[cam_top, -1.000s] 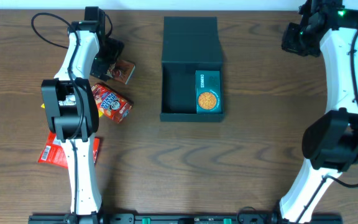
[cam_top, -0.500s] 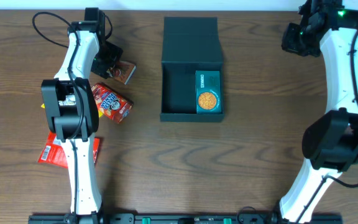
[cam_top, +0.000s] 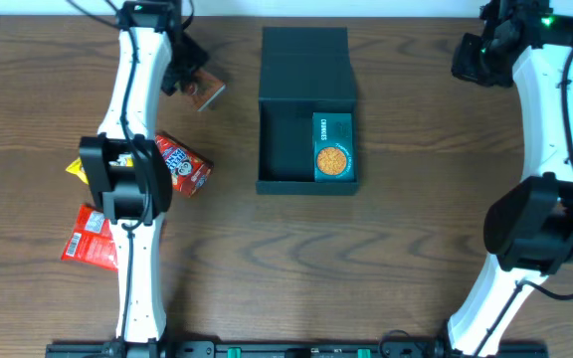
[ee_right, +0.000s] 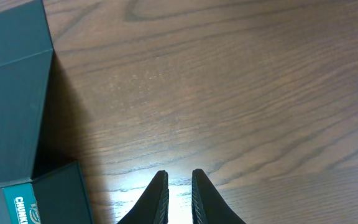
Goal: Pack container
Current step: 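Carry the Pocky box into the black box beside the teal box and release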
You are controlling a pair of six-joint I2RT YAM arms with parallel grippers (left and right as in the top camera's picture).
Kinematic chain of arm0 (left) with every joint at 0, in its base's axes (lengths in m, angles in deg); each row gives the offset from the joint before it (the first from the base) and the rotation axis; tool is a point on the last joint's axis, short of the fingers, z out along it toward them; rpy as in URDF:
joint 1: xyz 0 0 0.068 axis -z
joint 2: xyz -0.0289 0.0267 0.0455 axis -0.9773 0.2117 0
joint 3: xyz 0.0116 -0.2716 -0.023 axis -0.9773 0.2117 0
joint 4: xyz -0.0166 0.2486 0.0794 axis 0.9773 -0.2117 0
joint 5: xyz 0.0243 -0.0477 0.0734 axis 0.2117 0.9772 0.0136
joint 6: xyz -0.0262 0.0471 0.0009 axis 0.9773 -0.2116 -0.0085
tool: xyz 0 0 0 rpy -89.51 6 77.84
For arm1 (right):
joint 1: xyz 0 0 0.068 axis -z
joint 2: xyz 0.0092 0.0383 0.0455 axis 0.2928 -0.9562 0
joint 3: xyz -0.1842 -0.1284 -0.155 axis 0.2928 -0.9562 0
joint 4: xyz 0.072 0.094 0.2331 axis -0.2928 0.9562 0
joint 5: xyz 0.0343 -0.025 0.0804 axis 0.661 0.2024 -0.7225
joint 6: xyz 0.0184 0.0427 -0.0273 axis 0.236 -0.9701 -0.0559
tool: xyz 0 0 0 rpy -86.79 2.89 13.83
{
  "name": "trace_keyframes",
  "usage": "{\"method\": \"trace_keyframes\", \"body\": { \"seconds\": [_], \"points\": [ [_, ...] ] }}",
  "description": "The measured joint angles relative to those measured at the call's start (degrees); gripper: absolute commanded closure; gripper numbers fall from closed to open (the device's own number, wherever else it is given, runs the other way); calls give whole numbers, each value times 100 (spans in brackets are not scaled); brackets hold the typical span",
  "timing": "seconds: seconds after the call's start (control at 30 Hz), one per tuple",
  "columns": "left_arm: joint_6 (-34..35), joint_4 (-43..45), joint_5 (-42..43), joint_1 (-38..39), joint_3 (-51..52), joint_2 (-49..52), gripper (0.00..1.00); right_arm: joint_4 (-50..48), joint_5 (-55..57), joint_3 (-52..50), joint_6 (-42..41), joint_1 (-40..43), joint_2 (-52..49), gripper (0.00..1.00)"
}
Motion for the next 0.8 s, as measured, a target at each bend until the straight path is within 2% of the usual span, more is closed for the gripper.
{"method": "trace_keyframes", "body": {
  "seconds": [0.37,0.8],
  "points": [
    [-820,-553,-2,1384,-542,0,33,0,2,0,0,413,0,86],
    [-1609,-1631,83,2459,-640,0,28,-28,0,0,0,439,0,86]
  ]
}}
